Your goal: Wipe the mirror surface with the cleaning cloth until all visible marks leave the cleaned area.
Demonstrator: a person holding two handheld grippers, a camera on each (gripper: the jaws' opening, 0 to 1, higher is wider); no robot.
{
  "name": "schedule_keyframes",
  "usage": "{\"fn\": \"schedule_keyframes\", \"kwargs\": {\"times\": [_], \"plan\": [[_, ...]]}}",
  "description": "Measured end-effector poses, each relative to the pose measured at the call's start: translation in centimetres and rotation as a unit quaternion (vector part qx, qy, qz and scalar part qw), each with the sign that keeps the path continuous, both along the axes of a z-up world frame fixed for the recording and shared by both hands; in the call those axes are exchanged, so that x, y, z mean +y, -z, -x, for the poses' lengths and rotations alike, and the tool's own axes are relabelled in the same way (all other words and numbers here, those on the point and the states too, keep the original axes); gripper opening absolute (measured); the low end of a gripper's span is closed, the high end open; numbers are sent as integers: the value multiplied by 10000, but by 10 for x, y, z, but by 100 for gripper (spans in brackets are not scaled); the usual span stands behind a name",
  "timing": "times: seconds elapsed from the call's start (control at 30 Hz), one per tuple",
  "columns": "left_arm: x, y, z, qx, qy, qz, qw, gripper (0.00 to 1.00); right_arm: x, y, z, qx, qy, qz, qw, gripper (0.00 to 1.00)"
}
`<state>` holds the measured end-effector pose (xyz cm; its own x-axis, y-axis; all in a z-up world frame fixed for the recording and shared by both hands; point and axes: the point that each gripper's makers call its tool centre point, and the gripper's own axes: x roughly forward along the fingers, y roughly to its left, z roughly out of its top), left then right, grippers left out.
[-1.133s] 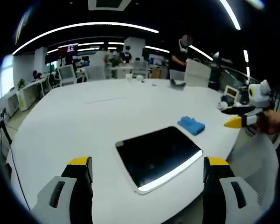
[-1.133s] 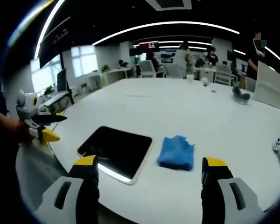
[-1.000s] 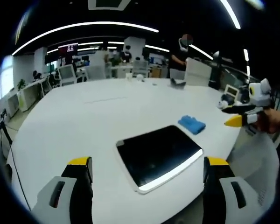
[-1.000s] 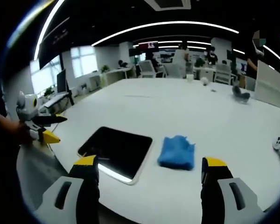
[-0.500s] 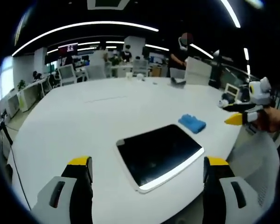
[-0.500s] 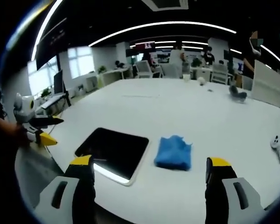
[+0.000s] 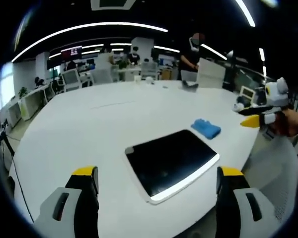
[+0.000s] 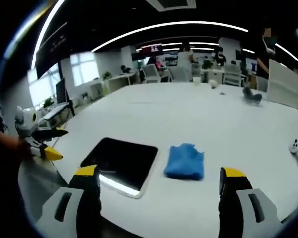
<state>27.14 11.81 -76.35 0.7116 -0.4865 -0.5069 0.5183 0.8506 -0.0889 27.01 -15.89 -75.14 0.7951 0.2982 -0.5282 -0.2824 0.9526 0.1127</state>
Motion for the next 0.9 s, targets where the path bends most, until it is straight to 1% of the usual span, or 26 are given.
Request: {"fn": "schedule_keyframes", "kwargs": {"times": [0.03, 0.07, 0.1, 0.17, 0.23, 0.3, 0.37, 0.4, 0.47, 0.53, 0.6, 0.63, 0.7, 0.77, 0.87, 0.9], "plan": [[0, -1, 0, -61, 12, -34, 10000, 99, -6, 0, -1, 54, 87, 116, 9999, 98], [-1, -3, 0, -140, 34, -79, 9999, 99, -14, -2, -4, -2, 185, 345, 9992, 98], [-1, -4, 0, -190, 44, -108, 9998, 99, -15, -8, -6, -74, 209, 323, 9992, 98], [-1, -4, 1, -220, 69, -150, 9996, 99, -19, -14, -8, -96, 230, 281, 9993, 98], [-1, 0, 0, -49, 52, -134, 9999, 99, -22, -13, -11, 74, 239, 61, 9997, 97], [0, 1, 1, -36, 43, -115, 9999, 99, -27, -16, -19, 13, 237, 73, 9997, 97], [1, 0, 1, -57, 19, -106, 9999, 99, -28, -14, -26, 21, 139, 90, 9999, 91], [1, -1, 0, -77, 9, -89, 9999, 99, -28, -11, -29, 85, 88, 91, 9999, 90], [1, -1, 0, -61, -1, -65, 10000, 99, -28, -8, -36, 103, 125, 82, 9998, 89], [1, 0, 1, -12, 13, -56, 10000, 99, -27, -1, -40, 223, 108, 6, 9997, 79], [0, 0, 1, -25, 29, -54, 10000, 99, -27, 4, -45, 259, 164, -117, 9995, 68], [0, 0, 1, -29, 35, -55, 10000, 99, -27, 5, -46, 277, 181, -130, 9994, 66], [2, 0, 1, -57, 16, -143, 9999, 99, -25, 11, -49, 364, 106, -27, 9993, 61], [2, 2, 2, 28, 20, -100, 9999, 99, -24, 13, -52, 337, -52, 241, 9991, 58], [2, 4, 3, 88, 21, -98, 9999, 99, -19, 15, -55, 391, -130, 271, 9988, 58], [2, 4, 3, 88, 17, -107, 9999, 99, -19, 18, -58, 434, -169, 331, 9984, 56]]}}
